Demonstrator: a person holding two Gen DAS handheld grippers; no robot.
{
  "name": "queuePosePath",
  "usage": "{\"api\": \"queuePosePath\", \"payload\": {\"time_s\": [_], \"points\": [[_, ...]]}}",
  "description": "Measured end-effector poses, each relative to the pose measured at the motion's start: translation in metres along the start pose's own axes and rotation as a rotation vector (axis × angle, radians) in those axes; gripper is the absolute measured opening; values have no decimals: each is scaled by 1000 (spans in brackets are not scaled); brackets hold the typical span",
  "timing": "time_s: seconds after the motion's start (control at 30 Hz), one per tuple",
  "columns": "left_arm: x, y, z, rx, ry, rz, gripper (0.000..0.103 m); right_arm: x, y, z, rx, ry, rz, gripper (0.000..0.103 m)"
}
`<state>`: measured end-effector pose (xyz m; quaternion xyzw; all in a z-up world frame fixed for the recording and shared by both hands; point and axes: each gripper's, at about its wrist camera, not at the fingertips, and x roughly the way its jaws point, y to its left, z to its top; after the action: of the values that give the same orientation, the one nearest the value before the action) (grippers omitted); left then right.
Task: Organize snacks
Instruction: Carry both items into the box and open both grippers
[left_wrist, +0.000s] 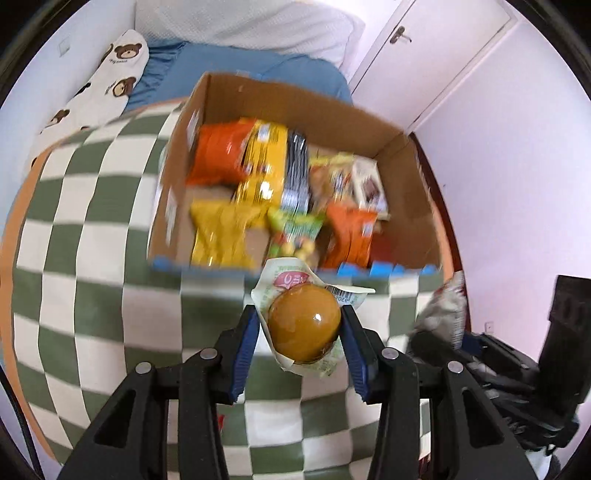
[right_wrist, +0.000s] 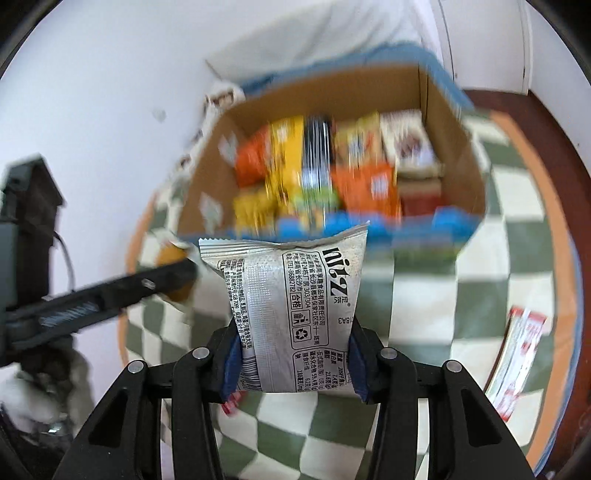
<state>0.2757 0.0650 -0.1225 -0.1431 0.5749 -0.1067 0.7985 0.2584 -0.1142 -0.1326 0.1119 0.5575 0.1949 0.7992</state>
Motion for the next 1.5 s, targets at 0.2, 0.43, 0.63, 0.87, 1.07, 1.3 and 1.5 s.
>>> {"api": "queuePosePath", "payload": {"time_s": [0.2, 0.43, 0.63, 0.87, 1.07, 1.3, 1.5], "points": [[9, -5, 61, 45, -41, 64, 41, -15, -24, 75, 9, -109, -73, 50], [62, 13, 110, 48, 16, 175, 42, 22, -59, 135, 44, -90, -160, 50], [117, 44, 135, -21, 134, 222, 47, 71, -85, 158, 89, -6, -240, 82], [124, 40, 136, -19, 124, 176, 80, 100, -91, 158, 71, 28, -300, 98], [118, 25, 132, 20, 92, 224, 103, 96, -87, 158, 55, 20, -320, 98], [95, 22, 123, 13, 42, 217, 103, 85, -77, 150, 26, 12, -338, 99], [71, 8, 109, 56, -11, 246, 103, 74, -64, 138, -3, 0, -349, 99]]}}
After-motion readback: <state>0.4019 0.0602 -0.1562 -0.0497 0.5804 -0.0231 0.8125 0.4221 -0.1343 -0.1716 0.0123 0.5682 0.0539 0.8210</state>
